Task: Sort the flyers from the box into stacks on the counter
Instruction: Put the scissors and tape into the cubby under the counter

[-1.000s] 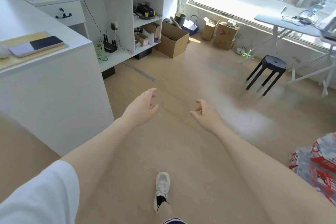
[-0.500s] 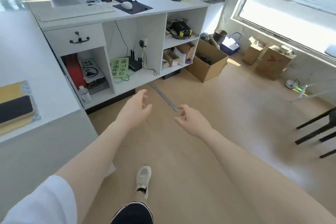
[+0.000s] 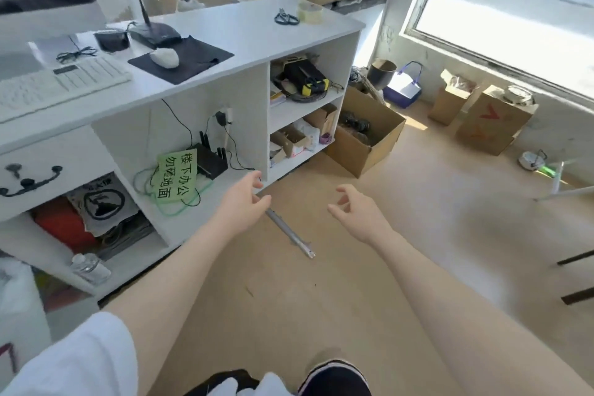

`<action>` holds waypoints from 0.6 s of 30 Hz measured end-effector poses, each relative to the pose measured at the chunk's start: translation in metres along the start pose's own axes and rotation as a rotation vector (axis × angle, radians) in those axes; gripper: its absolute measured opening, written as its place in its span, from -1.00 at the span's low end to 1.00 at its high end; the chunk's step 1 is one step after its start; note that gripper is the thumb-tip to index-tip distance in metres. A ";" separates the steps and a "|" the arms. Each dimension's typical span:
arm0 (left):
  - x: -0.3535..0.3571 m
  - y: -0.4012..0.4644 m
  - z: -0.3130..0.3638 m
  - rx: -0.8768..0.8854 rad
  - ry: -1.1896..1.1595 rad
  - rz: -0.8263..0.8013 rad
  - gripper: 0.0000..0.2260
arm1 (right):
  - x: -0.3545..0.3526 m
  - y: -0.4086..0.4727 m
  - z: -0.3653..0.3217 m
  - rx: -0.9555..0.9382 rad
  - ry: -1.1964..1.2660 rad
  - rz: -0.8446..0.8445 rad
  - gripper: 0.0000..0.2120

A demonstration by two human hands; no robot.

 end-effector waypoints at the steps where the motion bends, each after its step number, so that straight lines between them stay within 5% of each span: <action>1: 0.006 0.024 0.010 0.022 0.005 -0.016 -0.51 | -0.008 0.022 0.010 0.016 0.012 0.012 -0.54; 10: 0.052 0.241 0.068 0.030 -0.016 -0.039 -0.51 | -0.079 0.245 0.078 -0.006 -0.007 -0.002 -0.57; 18: 0.020 0.393 0.108 -0.024 -0.006 0.067 -0.50 | -0.136 0.427 0.049 -0.188 0.013 -0.057 -0.60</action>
Point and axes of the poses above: each hand's wrist, its own y-axis towards the middle knuckle, its own x-axis out of the palm, z = x × y, the point moved 10 cm from there along y, towards the middle knuckle, and after that the axes turned 3 degrees about -x, right-handed, at the moved point
